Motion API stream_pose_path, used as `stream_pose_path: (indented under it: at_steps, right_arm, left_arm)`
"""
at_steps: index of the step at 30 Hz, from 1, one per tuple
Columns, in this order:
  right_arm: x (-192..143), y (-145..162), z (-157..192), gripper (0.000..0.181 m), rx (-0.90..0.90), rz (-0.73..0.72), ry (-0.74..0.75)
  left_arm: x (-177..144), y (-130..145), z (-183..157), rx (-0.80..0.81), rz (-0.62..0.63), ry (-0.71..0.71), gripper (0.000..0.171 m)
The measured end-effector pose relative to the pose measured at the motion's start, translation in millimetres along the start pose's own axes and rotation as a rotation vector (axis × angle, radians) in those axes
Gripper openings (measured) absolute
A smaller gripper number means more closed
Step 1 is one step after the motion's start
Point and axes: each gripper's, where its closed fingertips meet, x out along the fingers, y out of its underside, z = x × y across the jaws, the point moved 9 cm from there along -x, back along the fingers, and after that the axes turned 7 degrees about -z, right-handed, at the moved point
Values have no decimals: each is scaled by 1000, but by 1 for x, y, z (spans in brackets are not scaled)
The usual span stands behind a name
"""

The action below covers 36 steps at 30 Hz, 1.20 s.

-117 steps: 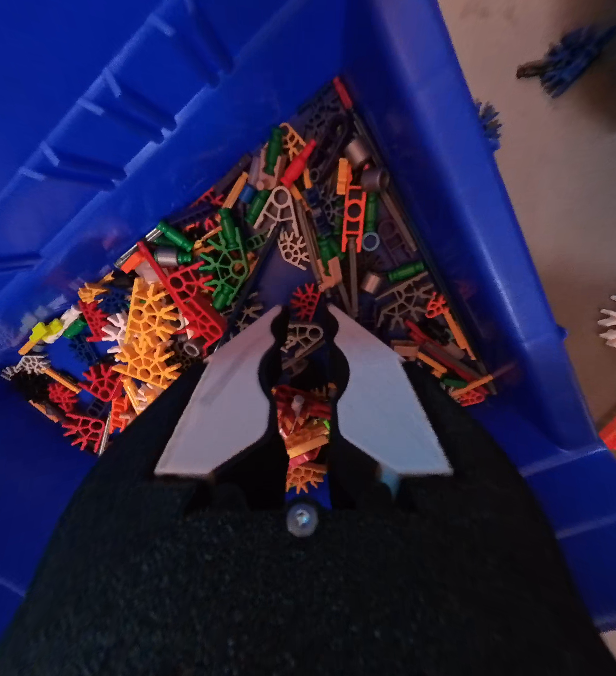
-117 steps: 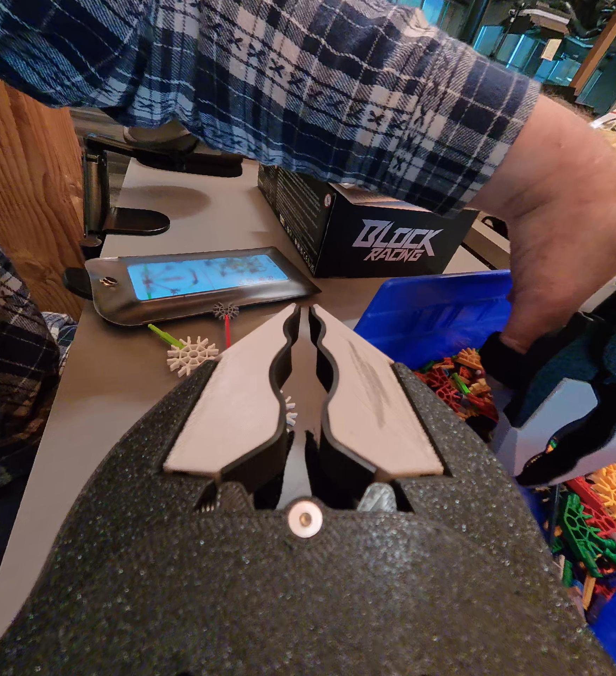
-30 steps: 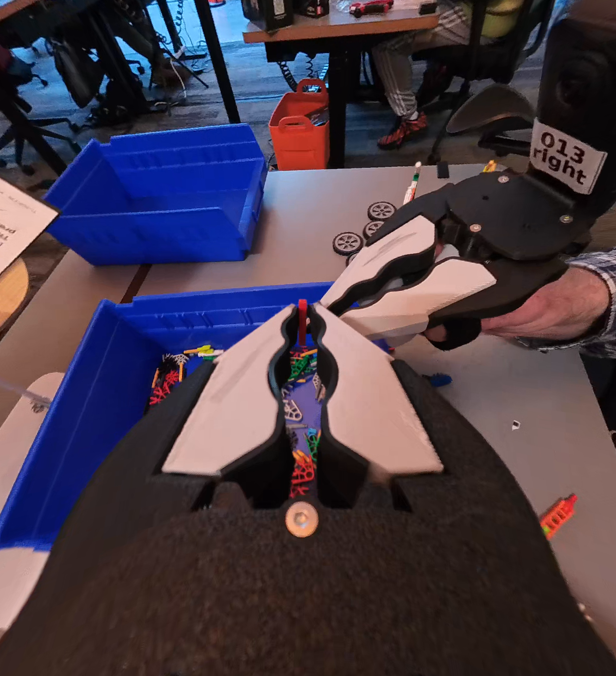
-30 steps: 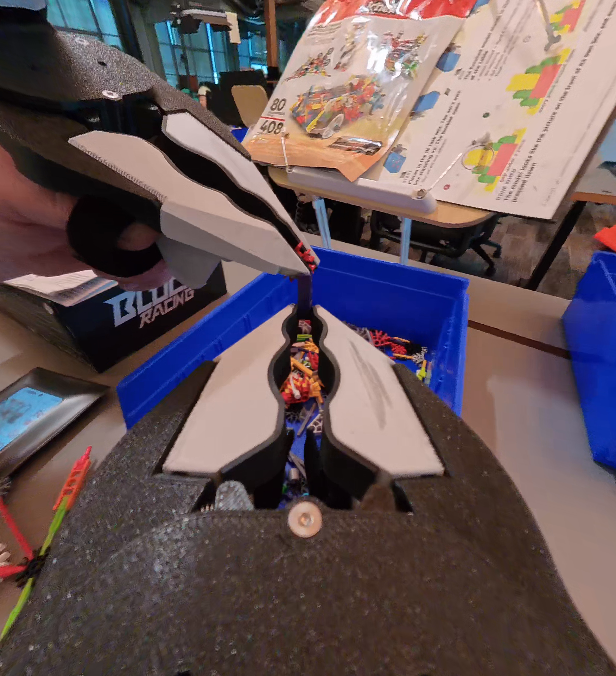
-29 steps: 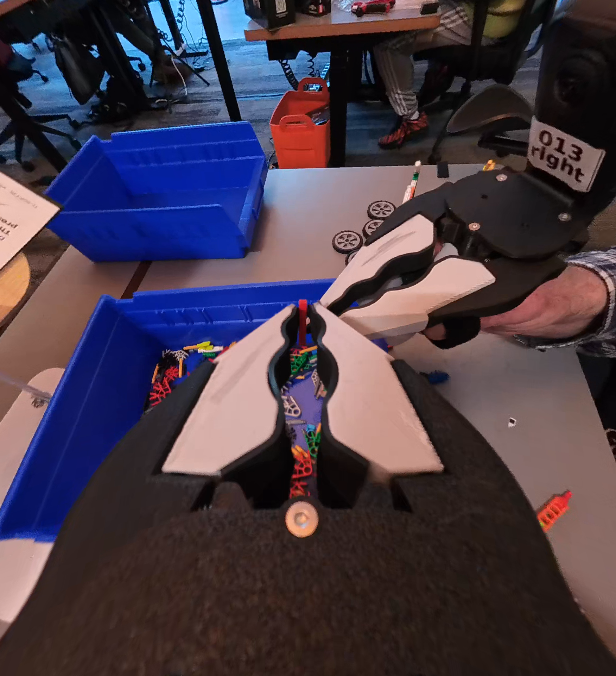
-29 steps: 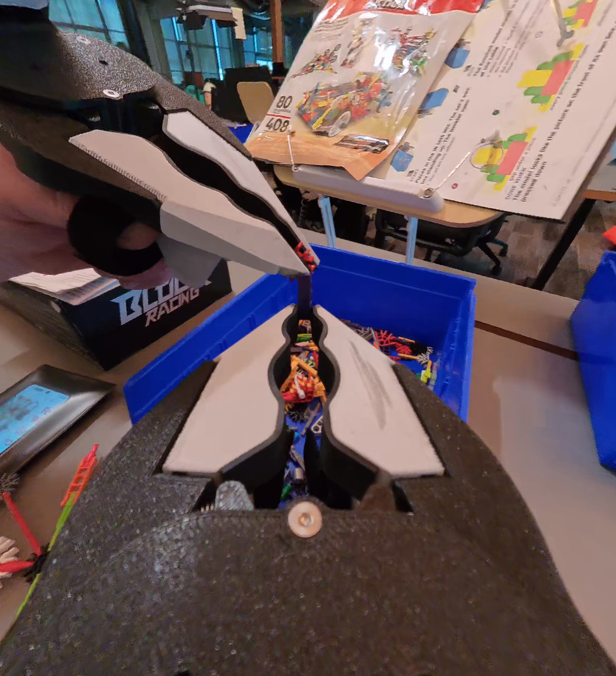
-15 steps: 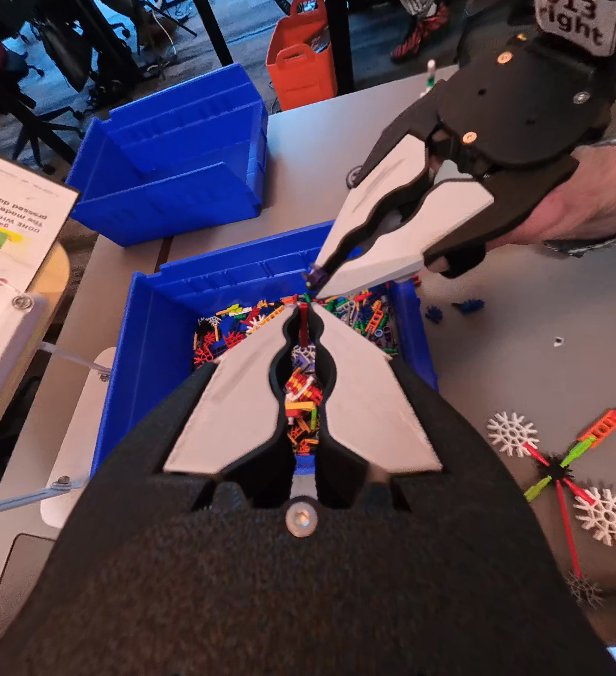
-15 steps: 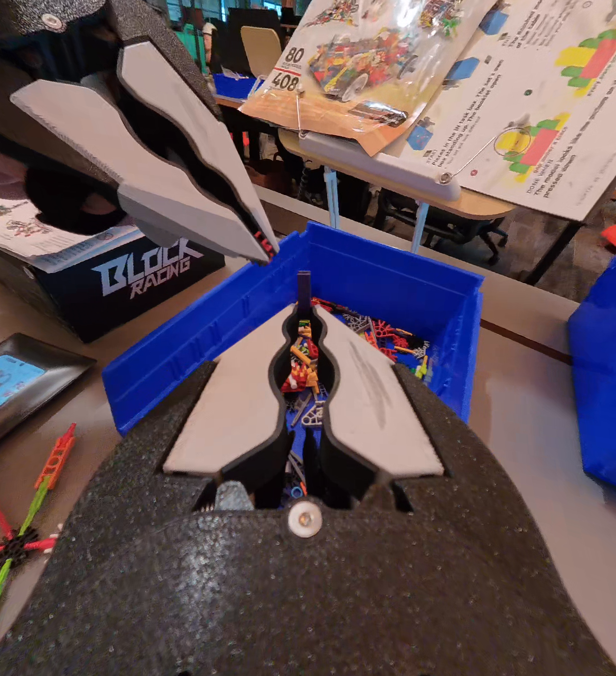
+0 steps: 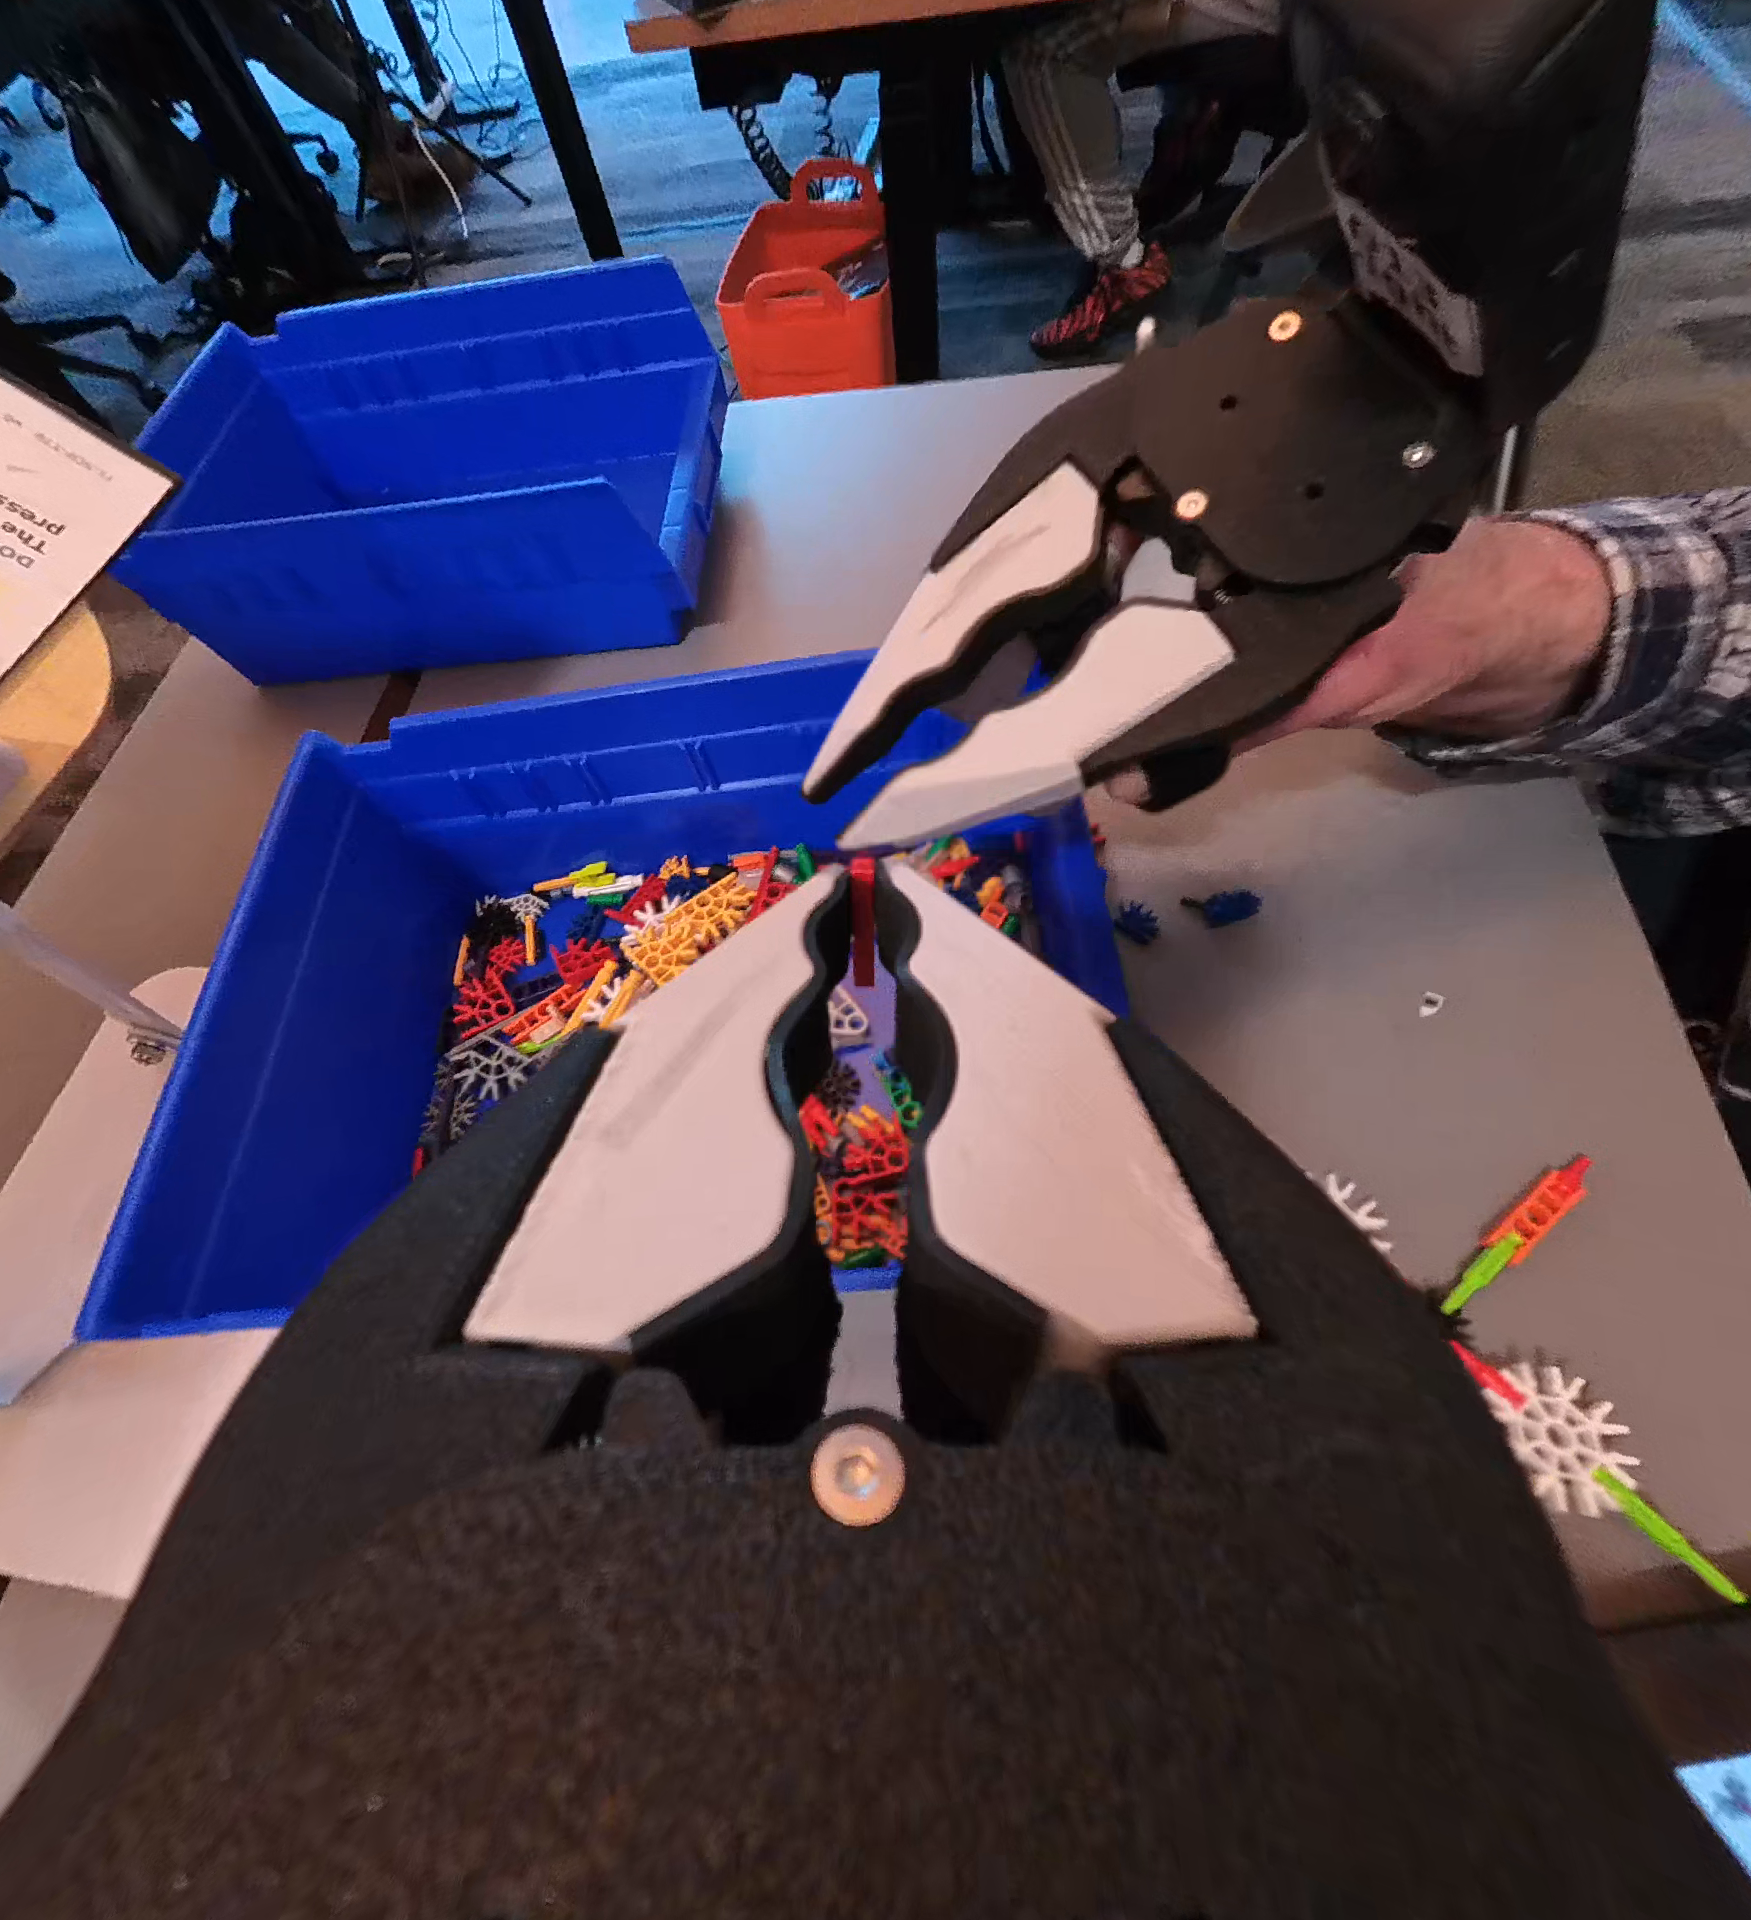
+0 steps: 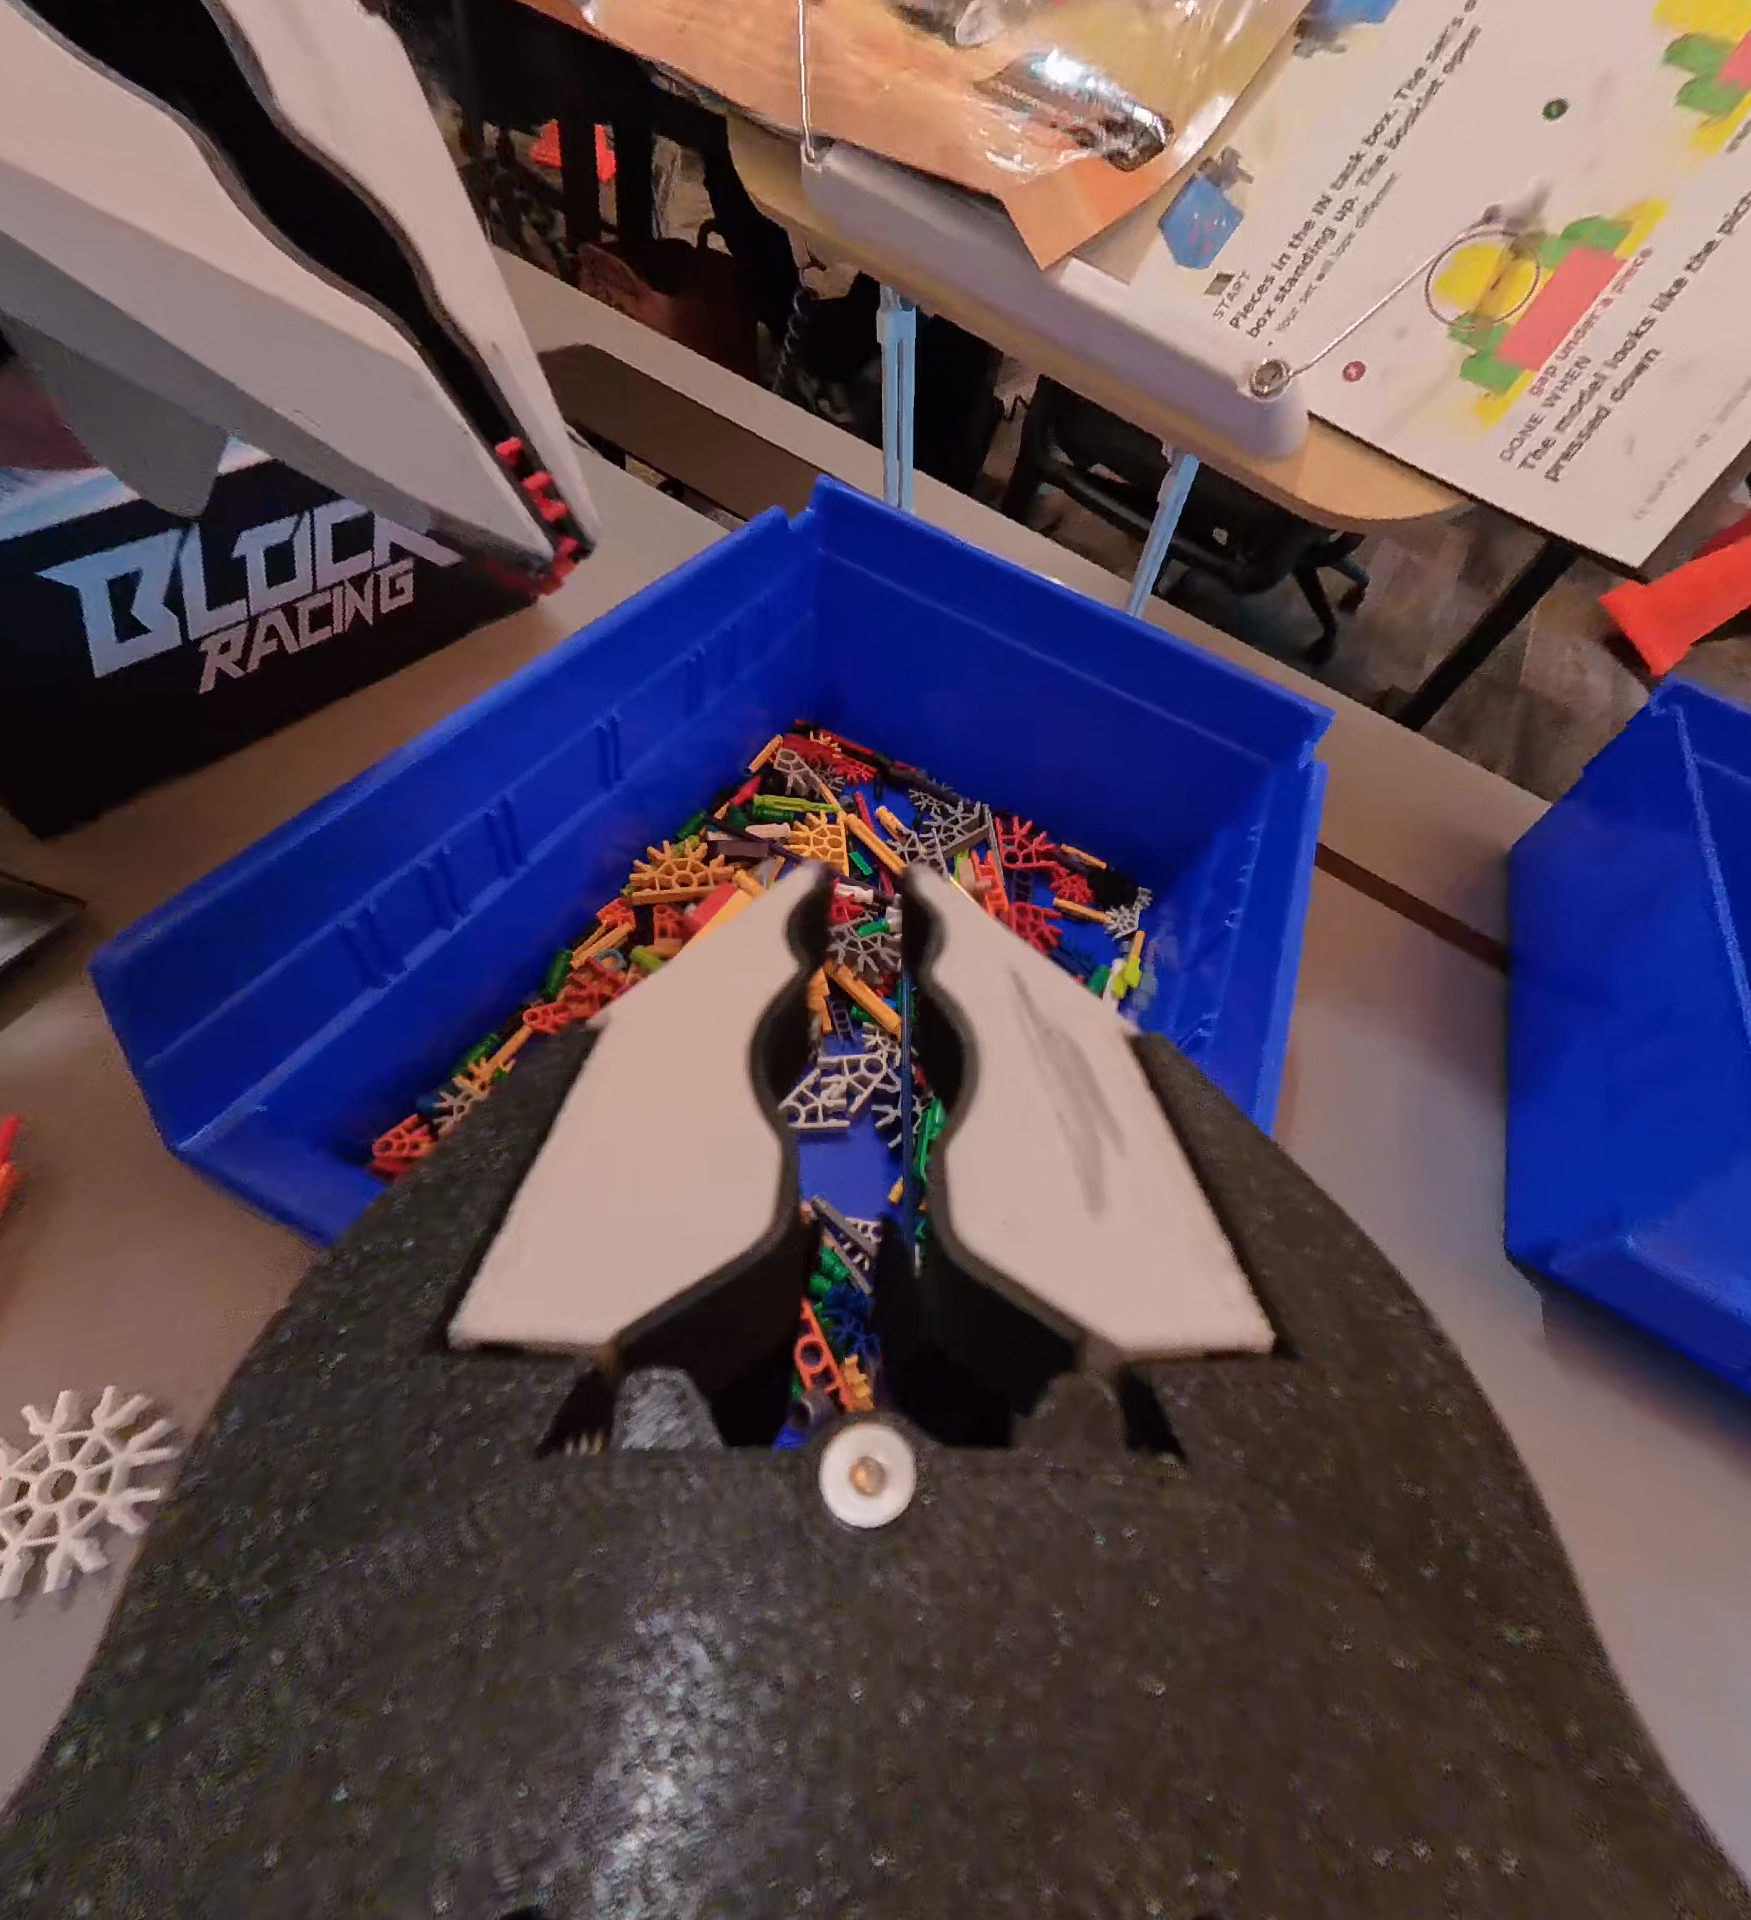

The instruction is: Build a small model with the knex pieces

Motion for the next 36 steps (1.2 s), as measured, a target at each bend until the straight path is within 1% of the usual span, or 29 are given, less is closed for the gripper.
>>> stream_pose_path:
  at_steps: [1,3,6,9,13,16,19,21,24,27,28,31,33,36]
  right_arm:
    - [-2,-1,0,2,5,-14,-1]
    - [-8,-8,2,0,17,-81,-23]
    - [-19,-24,14,0,56,-209,-138]
    - [-26,-38,22,12,165,-330,-267]
    - [-26,-42,24,13,335,-389,-430]
    - [-29,-47,27,15,424,-455,-557]
    - [-31,-52,29,14,477,-506,-612]
    - [-32,-53,28,6,508,-531,-630]
    - [-32,-53,28,3,536,-539,-673]
    - [-35,-53,28,2,508,-525,-668]
    - [-36,-54,28,3,483,-518,-659]
    - [-40,-55,31,2,380,-483,-644]
    - [-41,-57,35,3,325,-460,-661]
    - [-40,-61,45,3,219,-412,-670]
  left_arm:
    - [-2,-1,-1,-20,-29,8,1]
    - [-8,-3,-2,-55,-106,24,2]
    - [-16,-8,-6,-106,-224,60,2]
    - [-19,-12,-12,-127,-289,86,1]
    - [-24,-20,-22,-159,-396,115,2]
    - [-24,-24,-29,-177,-446,131,2]
    - [-20,-25,-34,-200,-477,149,2]
    - [-19,-25,-37,-221,-504,163,2]
    - [-19,-24,-38,-247,-534,175,4]
    - [-22,-25,-39,-214,-510,148,6]
    - [-25,-26,-40,-196,-498,142,10]
    - [-37,-27,-46,-113,-414,86,12]
    - [-45,-27,-52,-52,-352,59,9]
    - [-58,-27,-60,3,-300,20,4]
